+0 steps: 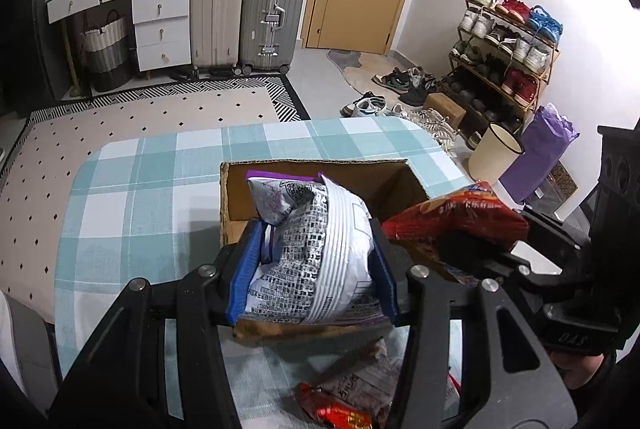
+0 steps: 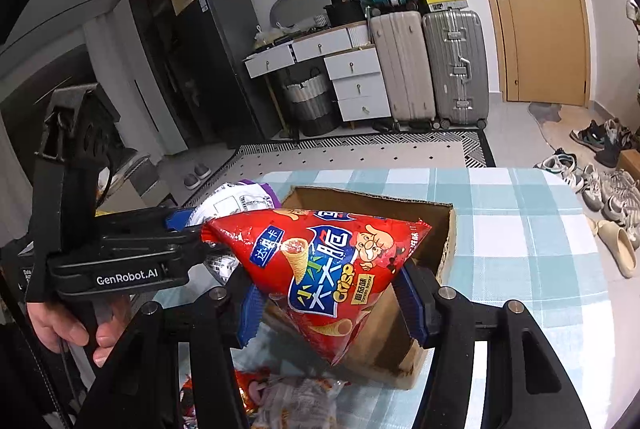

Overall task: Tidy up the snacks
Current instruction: 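Carry both bags over the cardboard box and open both grippers to drop them, then move both tools back from the box toward the snack pile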

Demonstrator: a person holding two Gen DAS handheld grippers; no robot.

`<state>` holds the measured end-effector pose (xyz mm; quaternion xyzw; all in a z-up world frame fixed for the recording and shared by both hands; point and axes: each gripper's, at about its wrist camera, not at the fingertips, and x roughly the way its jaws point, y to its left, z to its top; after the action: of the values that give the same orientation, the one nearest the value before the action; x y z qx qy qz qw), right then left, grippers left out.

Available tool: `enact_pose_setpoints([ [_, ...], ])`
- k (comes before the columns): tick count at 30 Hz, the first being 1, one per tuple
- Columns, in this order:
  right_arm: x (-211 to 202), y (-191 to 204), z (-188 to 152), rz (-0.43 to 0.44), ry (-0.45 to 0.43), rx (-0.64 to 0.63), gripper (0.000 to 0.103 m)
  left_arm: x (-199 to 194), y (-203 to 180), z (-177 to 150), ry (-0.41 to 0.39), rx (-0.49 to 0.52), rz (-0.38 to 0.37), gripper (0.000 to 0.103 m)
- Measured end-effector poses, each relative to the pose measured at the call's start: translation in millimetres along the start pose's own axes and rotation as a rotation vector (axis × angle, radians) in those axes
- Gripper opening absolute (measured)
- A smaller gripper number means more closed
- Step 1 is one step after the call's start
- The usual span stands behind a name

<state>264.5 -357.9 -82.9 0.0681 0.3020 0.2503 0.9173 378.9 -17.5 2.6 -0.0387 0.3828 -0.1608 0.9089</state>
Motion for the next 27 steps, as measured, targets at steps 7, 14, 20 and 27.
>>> enact_pose_setpoints([
  [7, 19.9, -9.1, -6.3, -0.031, -0.004, -0.009, 0.078, 24.3, 7.1, 2.7, 0.022, -0.016, 0.016, 0.060],
  [14, 13.0, -14.6, -9.3, -0.049, -0.043, -0.036, 0.093, 7.8, 7.1, -6.1, -0.030, 0.003, 0.046, 0.078],
  [20, 11.6, -7.0, -5.0, -0.075, -0.027, -0.075, 0.098, -11.3, 9.9, -13.9, -0.045, -0.008, 0.058, 0.078],
  [27, 35.9, -2.1, -3.8, -0.105, 0.032, -0.095, 0.101, -32.5, 18.1, -21.0, -0.065, -0.031, 0.088, 0.080],
])
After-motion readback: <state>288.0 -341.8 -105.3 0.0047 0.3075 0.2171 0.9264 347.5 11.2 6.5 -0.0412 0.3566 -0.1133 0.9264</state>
